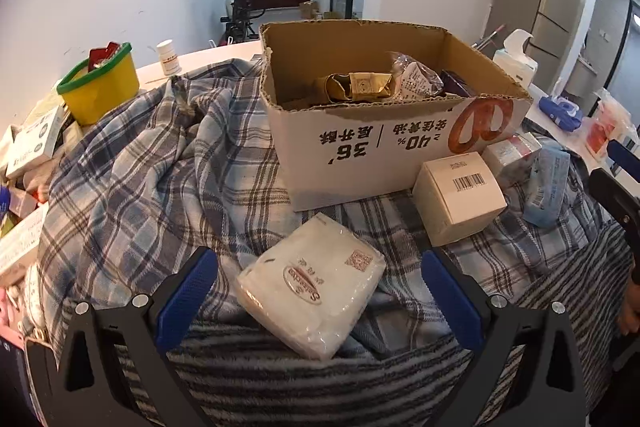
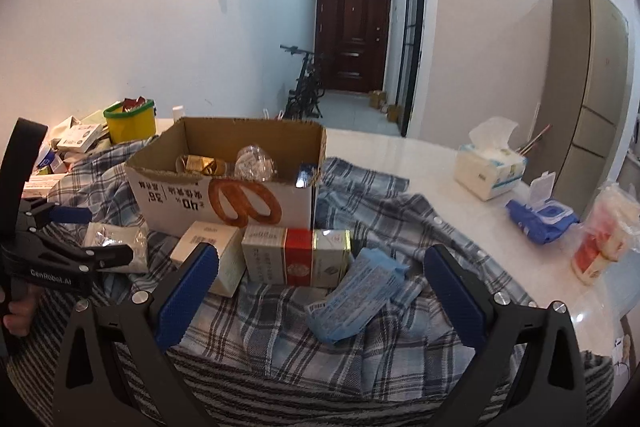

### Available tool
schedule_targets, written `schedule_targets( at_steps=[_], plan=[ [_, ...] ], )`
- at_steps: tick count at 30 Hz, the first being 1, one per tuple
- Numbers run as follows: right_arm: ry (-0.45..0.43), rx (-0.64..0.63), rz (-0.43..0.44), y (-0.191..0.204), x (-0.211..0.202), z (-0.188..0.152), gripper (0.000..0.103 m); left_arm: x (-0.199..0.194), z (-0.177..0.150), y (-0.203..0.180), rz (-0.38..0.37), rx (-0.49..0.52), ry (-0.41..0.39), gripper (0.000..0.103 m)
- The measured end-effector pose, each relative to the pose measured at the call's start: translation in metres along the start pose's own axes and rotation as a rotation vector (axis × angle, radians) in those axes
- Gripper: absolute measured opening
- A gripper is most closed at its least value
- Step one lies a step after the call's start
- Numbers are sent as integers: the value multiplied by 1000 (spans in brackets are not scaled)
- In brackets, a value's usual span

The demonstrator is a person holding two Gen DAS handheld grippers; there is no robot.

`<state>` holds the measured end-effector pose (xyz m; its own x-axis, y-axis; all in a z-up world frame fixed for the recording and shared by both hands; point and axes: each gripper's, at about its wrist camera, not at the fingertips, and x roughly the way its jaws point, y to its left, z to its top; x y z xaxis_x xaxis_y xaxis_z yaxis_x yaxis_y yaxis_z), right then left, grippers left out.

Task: Organize objects
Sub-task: 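Move the left gripper down toward the white wrapped package on the shirt, then close the left gripper around the white wrapped package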

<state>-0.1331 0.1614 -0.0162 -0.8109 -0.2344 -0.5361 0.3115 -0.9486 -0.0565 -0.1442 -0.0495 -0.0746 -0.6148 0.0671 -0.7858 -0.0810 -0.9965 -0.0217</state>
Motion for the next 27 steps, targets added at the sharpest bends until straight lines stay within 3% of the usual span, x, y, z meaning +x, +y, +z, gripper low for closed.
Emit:
schedule_targets(
  at_steps=[4,9,15,17,23,27],
  plan=[
    [16,25,-7,-5,4,-3,102,7,2,-2,-2,34,30,103],
    [15,26,-2,-5,3,-3,102,14,2,-3,-5,53,56,89],
    [15,3,-1,-2,2,-4,102,19,3,-3,-10,74,69,59],
    [16,11,1,-4,2,-4,102,17,3,-2,-3,77,54,40],
    [12,42,-2,-13,1,-6,102,-2,5,2,0,72,-17,17],
    [19,62,-1,-17,2,-9,102,-20,9,-1,11,71,-75,10]
  ],
)
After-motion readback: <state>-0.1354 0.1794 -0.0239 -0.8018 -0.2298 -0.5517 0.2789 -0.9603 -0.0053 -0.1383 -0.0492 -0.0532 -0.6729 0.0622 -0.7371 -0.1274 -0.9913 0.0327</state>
